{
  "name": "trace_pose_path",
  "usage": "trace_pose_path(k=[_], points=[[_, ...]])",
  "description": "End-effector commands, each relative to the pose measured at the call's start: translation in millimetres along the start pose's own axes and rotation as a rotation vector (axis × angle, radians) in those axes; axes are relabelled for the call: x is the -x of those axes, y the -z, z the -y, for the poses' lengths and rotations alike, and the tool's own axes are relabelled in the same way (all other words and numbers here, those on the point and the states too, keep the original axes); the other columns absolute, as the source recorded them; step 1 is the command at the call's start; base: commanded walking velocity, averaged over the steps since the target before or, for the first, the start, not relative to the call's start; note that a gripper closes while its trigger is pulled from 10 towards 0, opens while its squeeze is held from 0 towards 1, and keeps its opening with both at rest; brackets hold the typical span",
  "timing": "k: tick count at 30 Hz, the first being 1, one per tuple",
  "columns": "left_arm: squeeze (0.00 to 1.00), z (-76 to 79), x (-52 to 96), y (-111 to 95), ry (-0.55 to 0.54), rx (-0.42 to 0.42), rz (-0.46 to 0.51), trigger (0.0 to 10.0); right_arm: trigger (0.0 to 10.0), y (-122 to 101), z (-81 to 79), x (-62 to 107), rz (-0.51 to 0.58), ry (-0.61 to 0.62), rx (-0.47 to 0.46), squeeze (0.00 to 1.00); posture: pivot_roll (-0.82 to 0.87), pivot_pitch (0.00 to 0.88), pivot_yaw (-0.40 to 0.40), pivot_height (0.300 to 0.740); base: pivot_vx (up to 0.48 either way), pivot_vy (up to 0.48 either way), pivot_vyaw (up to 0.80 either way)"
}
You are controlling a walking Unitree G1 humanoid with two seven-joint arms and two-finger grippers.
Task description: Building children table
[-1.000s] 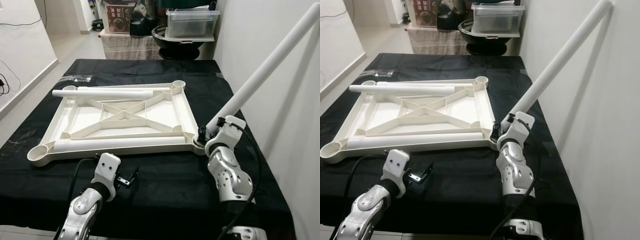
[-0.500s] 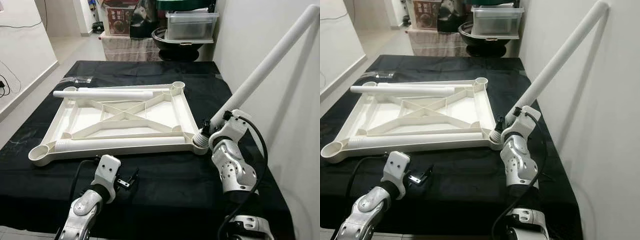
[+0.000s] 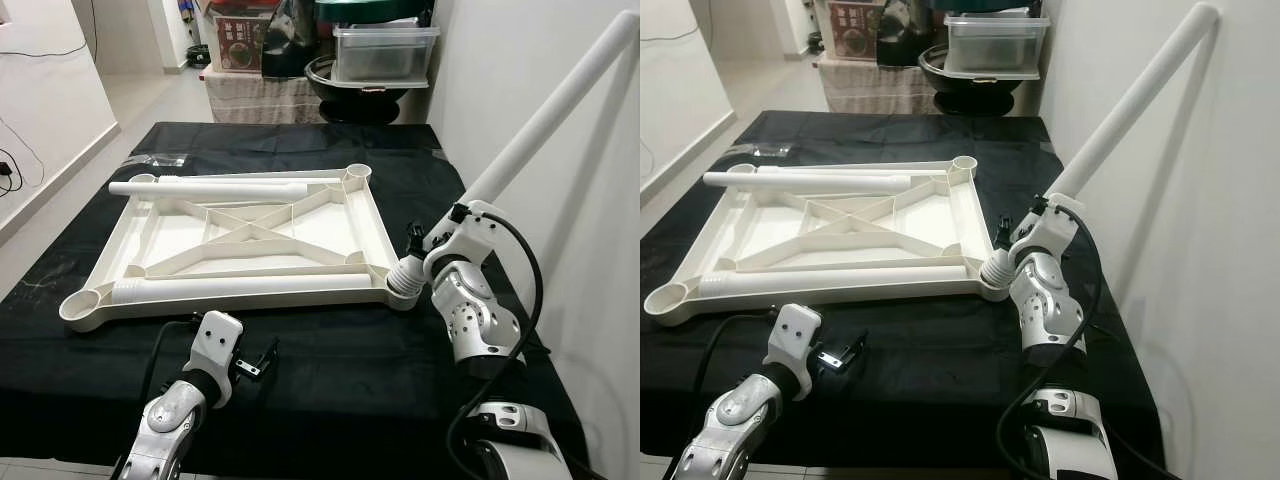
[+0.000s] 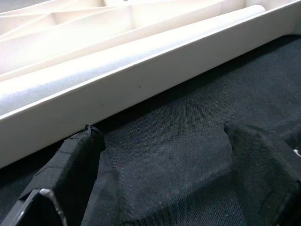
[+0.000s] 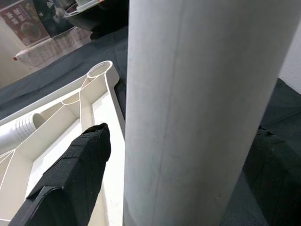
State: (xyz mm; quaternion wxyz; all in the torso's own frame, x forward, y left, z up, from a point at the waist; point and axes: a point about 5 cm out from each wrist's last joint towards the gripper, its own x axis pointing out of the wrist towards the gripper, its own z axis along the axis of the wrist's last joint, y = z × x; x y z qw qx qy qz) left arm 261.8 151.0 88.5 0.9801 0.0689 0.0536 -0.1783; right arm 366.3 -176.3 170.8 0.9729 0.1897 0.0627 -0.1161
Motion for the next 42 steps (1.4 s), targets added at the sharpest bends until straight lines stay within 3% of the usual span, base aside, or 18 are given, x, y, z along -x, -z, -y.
trace_pose_path(k=[1, 2, 8, 20, 25, 26, 30, 33, 35, 37, 40, 42], points=[[0.00, 0.7, -0.2, 2.9, 0.008, -0.011, -0.011, 10.0, 10.0, -3.0, 0.3, -4.0, 0.005, -0.008, -0.007, 0.00, 0.01, 0.000, -0.048, 0.740, 0.000, 0.000, 0.00], [0.00, 0.5, 0.3, 3.9, 0.006, -0.012, -0.014, 10.0, 0.0, -8.6, 7.1, -10.4, -0.002, 0.017, -0.023, 0.00, 0.02, 0.000, -0.057, 0.740, 0.000, 0.000, 0.00], [0.00, 0.4, 1.2, 6.0, 0.003, -0.014, -0.019, 10.0, 0.0, -12.3, 17.8, -18.1, -0.022, 0.049, -0.098, 0.00, 0.02, 0.000, -0.055, 0.740, 0.000, 0.000, 0.00], [0.00, 0.3, -0.6, 5.0, 0.012, -0.021, -0.014, 10.0, 0.0, -10.9, 13.9, -16.7, -0.007, 0.007, -0.169, 0.00, 0.02, 0.000, -0.049, 0.740, 0.000, 0.000, 0.00], [0.00, -1.9, -1.8, -6.9, 0.017, -0.028, 0.035, 10.0, 0.0, -39.0, -0.1, -13.0, 0.088, -0.103, -0.198, 0.00, 0.01, 0.000, -0.044, 0.740, 0.000, 0.000, 0.00], [0.00, -2.9, -2.3, -11.2, 0.018, -0.025, 0.053, 10.0, 0.0, -46.0, -4.3, -11.2, 0.119, -0.134, -0.195, 0.00, 0.01, 0.000, -0.044, 0.740, 0.000, 0.000, 0.00], [0.00, -10.1, -7.2, -46.7, 0.072, -0.023, 0.182, 10.0, 0.0, -90.4, -45.7, 13.7, 0.369, -0.477, -0.093, 0.00, 0.01, 0.000, -0.034, 0.740, 0.000, 0.000, 0.00], [0.00, -10.9, -7.8, -52.4, 0.091, -0.022, 0.200, 10.0, 0.0, -95.8, -52.5, 19.5, 0.405, -0.541, -0.088, 0.00, 0.01, 0.000, -0.034, 0.740, 0.000, 0.000, 0.00], [0.00, -15.3, -8.1, -67.3, 0.141, -0.037, 0.236, 10.0, 0.0, -107.6, -69.8, 36.2, 0.503, -0.715, -0.011, 0.00, 0.01, 0.000, -0.028, 0.740, 0.000, 0.000, 0.00], [0.00, -15.3, -8.1, -67.3, 0.141, -0.037, 0.236, 10.0, 0.0, -107.6, -69.8, 36.2, 0.503, -0.715, -0.011, 0.00, 0.01, 0.000, -0.028, 0.740, 0.000, 0.000, 0.00], [0.00, -24.5, -8.0, -86.4, 0.216, -0.088, 0.269, 10.0, 0.0, -103.7, -89.3, 53.5, 0.508, -0.916, 0.074, 0.00, 0.02, 0.000, -0.033, 0.740, 0.000, 0.000, 0.00], [0.00, -27.2, -8.4, -90.4, 0.238, -0.105, 0.271, 10.0, 0.0, -99.2, -94.3, 57.5, 0.488, -0.964, 0.084, 0.00, 0.02, 0.000, -0.033, 0.740, 0.000, 0.000, 0.00]])
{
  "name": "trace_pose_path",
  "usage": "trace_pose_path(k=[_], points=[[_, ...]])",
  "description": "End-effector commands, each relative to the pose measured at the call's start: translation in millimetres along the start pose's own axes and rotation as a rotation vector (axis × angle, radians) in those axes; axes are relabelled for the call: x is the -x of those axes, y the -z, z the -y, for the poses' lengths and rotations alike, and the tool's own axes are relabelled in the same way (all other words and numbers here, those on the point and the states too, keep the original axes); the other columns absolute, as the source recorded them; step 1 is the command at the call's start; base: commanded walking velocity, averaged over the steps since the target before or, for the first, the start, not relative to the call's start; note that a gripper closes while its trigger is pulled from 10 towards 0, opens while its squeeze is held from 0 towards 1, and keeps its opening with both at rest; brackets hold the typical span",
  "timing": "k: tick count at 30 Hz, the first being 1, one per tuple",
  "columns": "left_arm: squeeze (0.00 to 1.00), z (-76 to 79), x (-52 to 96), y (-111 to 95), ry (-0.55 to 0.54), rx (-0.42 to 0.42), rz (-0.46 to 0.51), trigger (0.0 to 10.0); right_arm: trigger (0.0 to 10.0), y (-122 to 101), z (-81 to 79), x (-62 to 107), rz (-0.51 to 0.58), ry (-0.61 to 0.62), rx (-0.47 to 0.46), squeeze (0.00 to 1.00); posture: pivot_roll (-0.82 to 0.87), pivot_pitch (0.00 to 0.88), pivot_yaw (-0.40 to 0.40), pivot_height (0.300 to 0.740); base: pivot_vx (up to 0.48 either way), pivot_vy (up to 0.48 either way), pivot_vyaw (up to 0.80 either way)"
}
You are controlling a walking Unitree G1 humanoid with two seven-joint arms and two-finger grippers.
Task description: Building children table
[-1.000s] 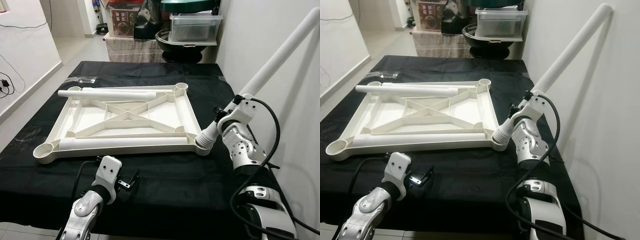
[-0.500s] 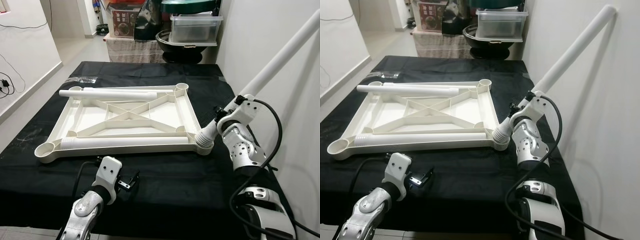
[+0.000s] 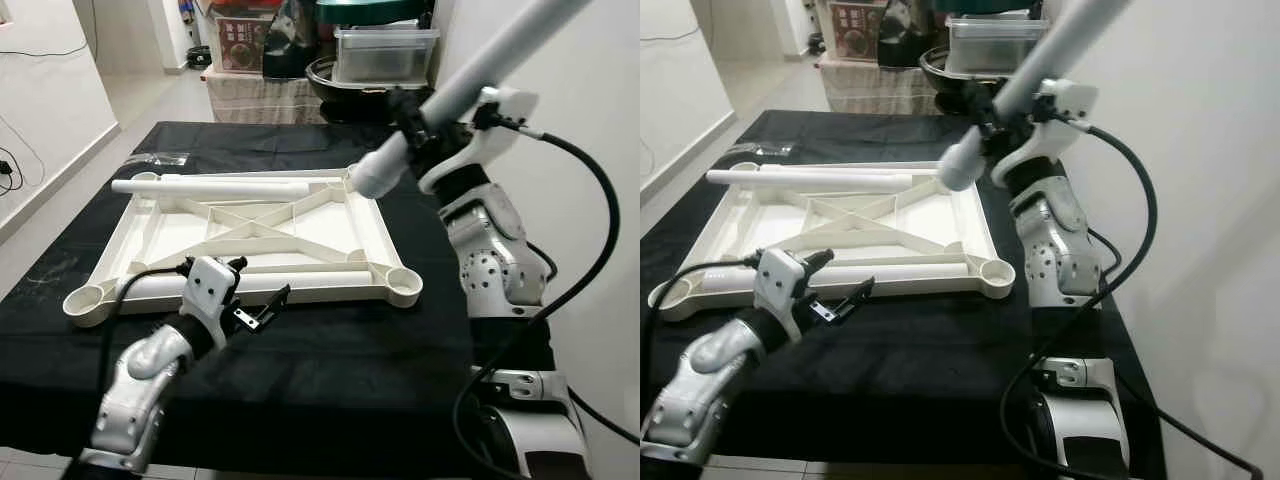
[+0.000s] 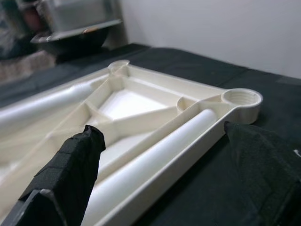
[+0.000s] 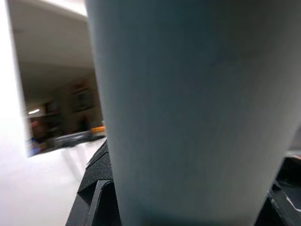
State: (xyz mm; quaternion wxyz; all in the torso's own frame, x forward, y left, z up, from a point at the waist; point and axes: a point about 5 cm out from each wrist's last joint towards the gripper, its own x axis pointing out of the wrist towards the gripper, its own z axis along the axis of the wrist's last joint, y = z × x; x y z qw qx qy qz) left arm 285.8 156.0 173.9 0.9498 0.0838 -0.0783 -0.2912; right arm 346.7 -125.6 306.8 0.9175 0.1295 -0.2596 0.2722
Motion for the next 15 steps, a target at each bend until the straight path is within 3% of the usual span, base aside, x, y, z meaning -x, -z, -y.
trace_pose_path(k=[1, 2, 4, 6, 7, 15], points=[[0.00, -9.4, -0.9, -7.9, 0.046, -0.032, 0.001, 10.0, 0.0, 6.8, -18.2, 1.1, -0.032, -0.114, -0.025, 0.00, 0.02, 0.000, -0.029, 0.740, 0.000, 0.000, 0.00], [0.00, -9.4, -0.9, -7.9, 0.046, -0.032, 0.001, 10.0, 0.0, 6.8, -18.2, 1.1, -0.032, -0.114, -0.025, 0.00, 0.02, 0.000, -0.029, 0.740, 0.000, 0.000, 0.00], [0.00, -19.3, -4.4, -9.2, 0.076, -0.074, -0.025, 10.0, 0.0, 15.4, -40.6, 3.1, -0.058, -0.204, -0.035, 0.00, 0.01, 0.000, -0.021, 0.740, 0.000, 0.000, 0.00], [0.00, -22.0, -5.5, -9.5, 0.086, -0.083, -0.032, 10.0, 0.0, 18.0, -48.1, 4.1, -0.066, -0.232, -0.039, 0.00, 0.01, 0.000, -0.021, 0.740, 0.000, 0.000, 0.00], [0.00, -23.7, -7.8, -10.8, 0.118, -0.081, -0.033, 10.0, 0.0, 21.7, -63.2, 8.5, -0.077, -0.307, -0.055, 0.00, 0.01, 0.000, -0.021, 0.740, 0.000, 0.000, 0.00], [0.00, -26.1, -10.8, -10.1, 0.156, -0.079, -0.050, 10.0, 0.0, 24.1, -78.3, 14.5, -0.088, -0.398, -0.088, 0.00, -0.01, 0.000, -0.013, 0.740, 0.000, 0.000, 0.00]])
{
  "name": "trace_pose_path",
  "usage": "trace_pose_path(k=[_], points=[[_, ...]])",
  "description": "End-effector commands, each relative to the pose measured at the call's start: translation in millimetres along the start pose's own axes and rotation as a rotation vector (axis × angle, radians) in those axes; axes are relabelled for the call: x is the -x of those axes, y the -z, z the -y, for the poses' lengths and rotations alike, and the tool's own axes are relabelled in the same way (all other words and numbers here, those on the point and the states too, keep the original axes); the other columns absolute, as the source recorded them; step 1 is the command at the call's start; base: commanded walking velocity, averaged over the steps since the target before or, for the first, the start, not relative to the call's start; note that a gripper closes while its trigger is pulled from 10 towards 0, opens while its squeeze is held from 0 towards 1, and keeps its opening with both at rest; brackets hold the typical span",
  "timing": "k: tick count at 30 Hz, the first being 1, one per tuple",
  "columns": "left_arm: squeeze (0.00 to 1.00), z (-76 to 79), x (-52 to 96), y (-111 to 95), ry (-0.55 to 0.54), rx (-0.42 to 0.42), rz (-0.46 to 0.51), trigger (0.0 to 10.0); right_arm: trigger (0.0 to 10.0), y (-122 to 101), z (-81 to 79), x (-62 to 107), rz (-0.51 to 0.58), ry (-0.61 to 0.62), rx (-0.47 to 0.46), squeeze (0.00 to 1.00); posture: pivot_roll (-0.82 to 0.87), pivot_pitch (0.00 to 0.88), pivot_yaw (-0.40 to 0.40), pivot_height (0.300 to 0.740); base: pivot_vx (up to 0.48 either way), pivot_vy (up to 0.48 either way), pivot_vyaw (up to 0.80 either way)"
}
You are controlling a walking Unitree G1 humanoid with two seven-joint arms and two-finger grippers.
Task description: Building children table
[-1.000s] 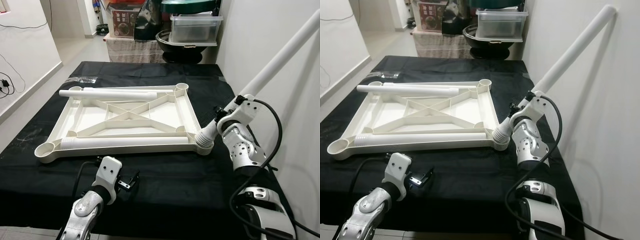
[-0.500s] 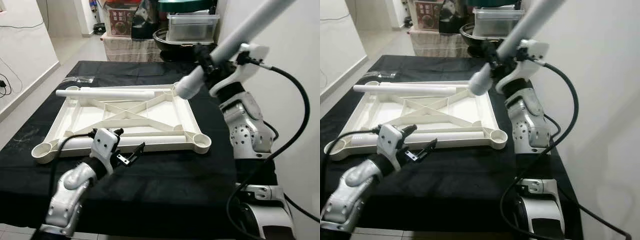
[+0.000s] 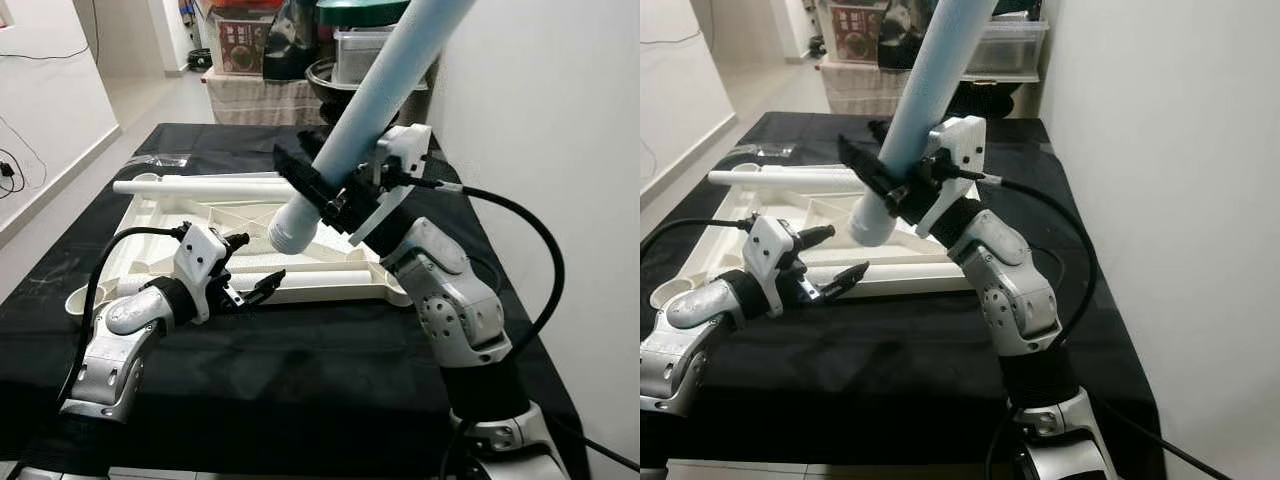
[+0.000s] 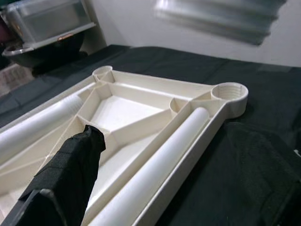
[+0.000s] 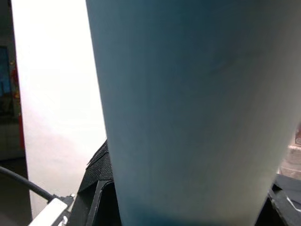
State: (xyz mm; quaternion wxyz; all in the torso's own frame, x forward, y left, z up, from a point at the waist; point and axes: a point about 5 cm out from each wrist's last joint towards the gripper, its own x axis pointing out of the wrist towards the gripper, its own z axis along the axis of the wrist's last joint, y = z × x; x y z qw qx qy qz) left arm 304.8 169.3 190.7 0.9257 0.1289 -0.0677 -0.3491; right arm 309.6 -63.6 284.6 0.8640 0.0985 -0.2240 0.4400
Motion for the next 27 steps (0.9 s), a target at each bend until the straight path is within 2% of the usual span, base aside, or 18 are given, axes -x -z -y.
trace_pose_path(k=[1, 2, 5, 7, 13, 18, 22, 27], points=[[0.00, -1.6, -0.9, 1.1, 0.024, -0.004, -0.016, 10.0, 0.0, -2.1, -9.3, -0.3, 0.012, -0.053, -0.019, 0.00, -0.01, 0.000, -0.013, 0.740, 0.000, 0.000, 0.00], [0.00, -0.6, -4.3, 0.4, 0.054, 0.021, -0.008, 10.0, 0.0, -0.6, -16.2, -0.8, 0.007, -0.093, -0.030, 0.00, -0.01, 0.000, -0.013, 0.740, 0.000, 0.000, 0.00], [0.00, 3.3, -8.1, -1.6, 0.114, 0.052, 0.002, 10.0, 0.0, 1.4, -22.1, -1.3, 0.002, -0.126, -0.048, 0.00, -0.01, 0.000, -0.013, 0.740, 0.000, 0.000, 0.00], [0.00, 13.8, -17.0, -5.9, 0.239, 0.069, 0.013, 10.0, 0.0, 6.1, -30.7, -3.2, -0.011, -0.165, -0.063, 0.00, -0.02, 0.000, -0.010, 0.740, 0.000, 0.000, 0.00], [0.00, 22.7, -27.9, -14.2, 0.364, 0.067, 0.031, 10.0, 0.0, 10.6, -35.2, -3.8, -0.027, -0.170, -0.068, 0.00, -0.01, 0.000, -0.008, 0.740, 0.000, 0.000, 0.00], [0.00, 24.0, -32.4, -15.4, 0.390, 0.054, 0.032, 10.0, 0.0, 12.3, -35.9, -3.7, -0.033, -0.170, -0.068, 0.00, -0.01, 0.000, -0.002, 0.740, 0.000, 0.000, 0.00], [0.00, 16.9, -34.3, -18.4, 0.385, 0.012, 0.030, 10.0, 0.0, 15.6, -39.0, 0.3, -0.060, -0.180, -0.072, 0.00, -0.02, 0.000, 0.007, 0.740, 0.000, 0.000, 0.00], [0.00, 13.5, -32.6, -30.3, 0.397, -0.011, 0.059, 10.0, 0.0, 25.0, -31.0, 5.3, -0.120, -0.129, -0.056, 0.00, -0.02, 0.000, 0.005, 0.740, 0.000, 0.000, 0.00]])
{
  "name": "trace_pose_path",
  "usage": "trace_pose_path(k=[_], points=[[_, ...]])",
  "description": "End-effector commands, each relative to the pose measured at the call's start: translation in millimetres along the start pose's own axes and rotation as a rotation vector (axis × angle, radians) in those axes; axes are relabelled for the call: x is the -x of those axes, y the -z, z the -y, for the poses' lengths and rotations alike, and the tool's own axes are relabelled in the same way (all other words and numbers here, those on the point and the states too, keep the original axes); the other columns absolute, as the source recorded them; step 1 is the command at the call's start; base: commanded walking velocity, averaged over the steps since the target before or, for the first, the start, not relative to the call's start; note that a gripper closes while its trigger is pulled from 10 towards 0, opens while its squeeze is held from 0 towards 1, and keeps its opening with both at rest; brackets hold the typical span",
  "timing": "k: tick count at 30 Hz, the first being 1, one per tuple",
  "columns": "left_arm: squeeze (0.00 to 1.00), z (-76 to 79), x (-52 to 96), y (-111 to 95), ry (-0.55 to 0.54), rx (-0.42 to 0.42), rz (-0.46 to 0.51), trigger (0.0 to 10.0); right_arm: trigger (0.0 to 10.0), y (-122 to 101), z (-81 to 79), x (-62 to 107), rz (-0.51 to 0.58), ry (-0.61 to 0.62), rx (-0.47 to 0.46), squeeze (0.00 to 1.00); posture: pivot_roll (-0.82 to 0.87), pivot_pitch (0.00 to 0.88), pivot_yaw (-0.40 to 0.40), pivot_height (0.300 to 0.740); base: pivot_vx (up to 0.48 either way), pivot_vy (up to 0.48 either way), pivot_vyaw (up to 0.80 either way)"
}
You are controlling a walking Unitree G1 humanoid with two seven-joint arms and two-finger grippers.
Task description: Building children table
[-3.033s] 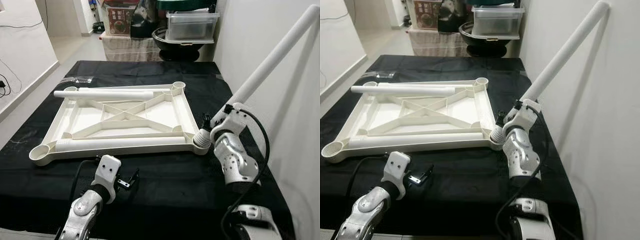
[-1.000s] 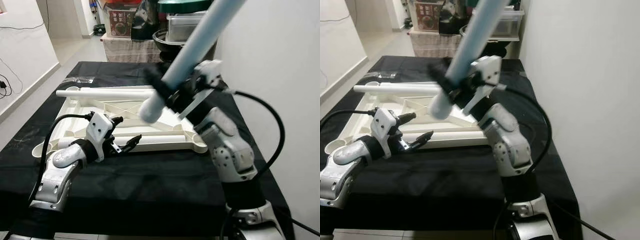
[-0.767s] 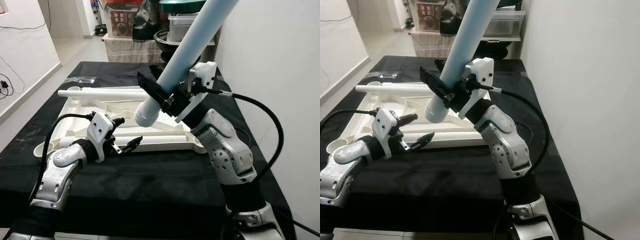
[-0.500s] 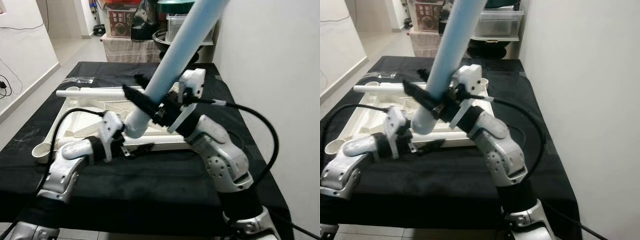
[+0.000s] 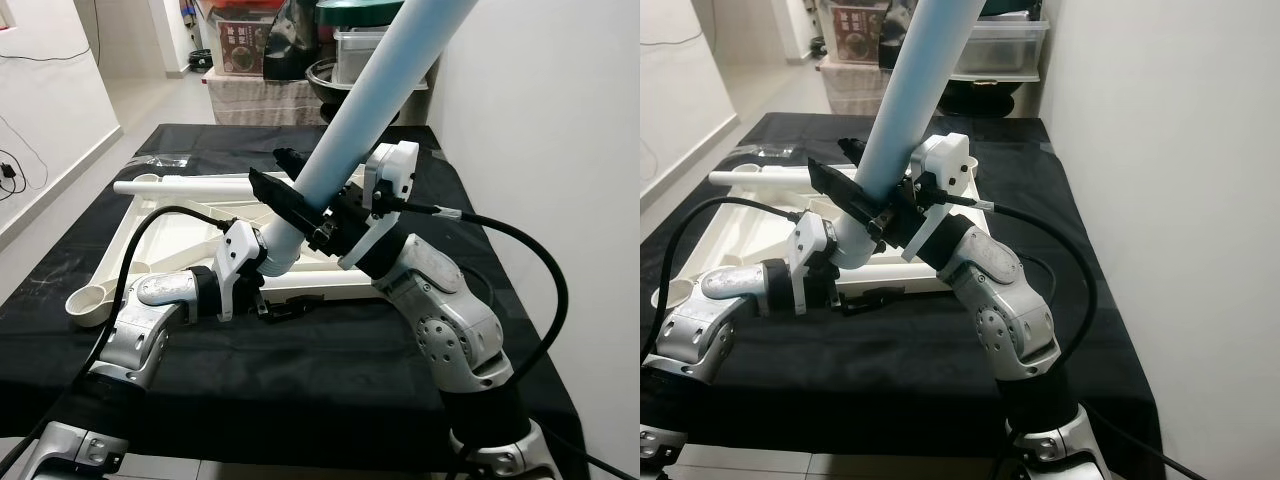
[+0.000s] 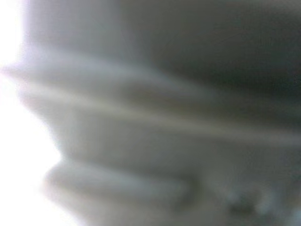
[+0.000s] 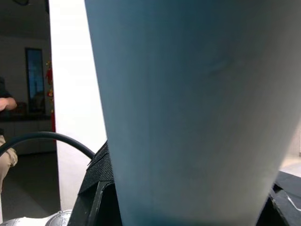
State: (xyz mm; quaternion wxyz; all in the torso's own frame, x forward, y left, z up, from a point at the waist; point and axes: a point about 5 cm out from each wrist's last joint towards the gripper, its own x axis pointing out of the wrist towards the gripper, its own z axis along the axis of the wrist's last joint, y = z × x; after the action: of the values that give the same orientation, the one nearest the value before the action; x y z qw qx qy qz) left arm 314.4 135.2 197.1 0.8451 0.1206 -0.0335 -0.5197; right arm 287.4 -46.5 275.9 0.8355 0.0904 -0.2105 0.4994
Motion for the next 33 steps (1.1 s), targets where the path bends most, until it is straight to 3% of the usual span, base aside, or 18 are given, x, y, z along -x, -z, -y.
trace_pose_path(k=[1, 8, 11, 18, 24, 27, 33], points=[[0.00, -2.0, -1.0, -22.0, 0.023, -0.072, 0.053, 10.0, 0.0, 21.0, 2.1, 2.9, -0.111, 0.026, -0.019, 0.00, -0.01, 0.000, 0.004, 0.740, 0.000, 0.000, 0.00], [0.00, 2.0, 2.9, -21.7, 0.022, -0.077, 0.054, 10.0, 0.0, 24.1, 14.8, 7.3, -0.155, 0.079, -0.003, 0.00, -0.01, 0.000, 0.002, 0.740, 0.000, 0.000, 0.00], [0.00, 8.5, 3.5, -20.8, 0.029, -0.069, 0.061, 10.0, 0.0, 27.7, 34.4, 12.5, -0.196, 0.209, 0.002, 0.00, -0.01, 0.000, -0.004, 0.740, 0.000, 0.000, 0.00], [0.00, 12.9, 3.1, -17.7, 0.036, -0.060, 0.060, 10.0, 0.0, 25.9, 43.2, 15.8, -0.198, 0.255, -0.011, 0.00, -0.01, 0.000, -0.004, 0.740, 0.000, 0.000, 0.00], [0.00, 9.8, 4.4, -10.8, 0.029, -0.051, 0.037, 10.0, 0.0, 18.3, 36.0, 14.1, -0.160, 0.193, -0.058, 0.00, -0.02, 0.000, 0.002, 0.740, 0.000, 0.000, 0.00], [0.00, 6.5, 7.2, -2.3, 0.021, -0.046, -0.001, 10.0, 0.0, 6.6, 20.9, 13.6, -0.113, 0.054, -0.107, 0.00, -0.03, 0.000, 0.008, 0.740, 0.000, 0.000, 0.00], [0.00, 1.7, 10.8, -3.5, 0.006, -0.052, -0.011, 10.0, 0.0, 5.6, 9.9, 15.2, -0.110, -0.027, -0.122, 0.00, -0.03, 0.000, 0.007, 0.740, 0.000, 0.000, 0.00]])
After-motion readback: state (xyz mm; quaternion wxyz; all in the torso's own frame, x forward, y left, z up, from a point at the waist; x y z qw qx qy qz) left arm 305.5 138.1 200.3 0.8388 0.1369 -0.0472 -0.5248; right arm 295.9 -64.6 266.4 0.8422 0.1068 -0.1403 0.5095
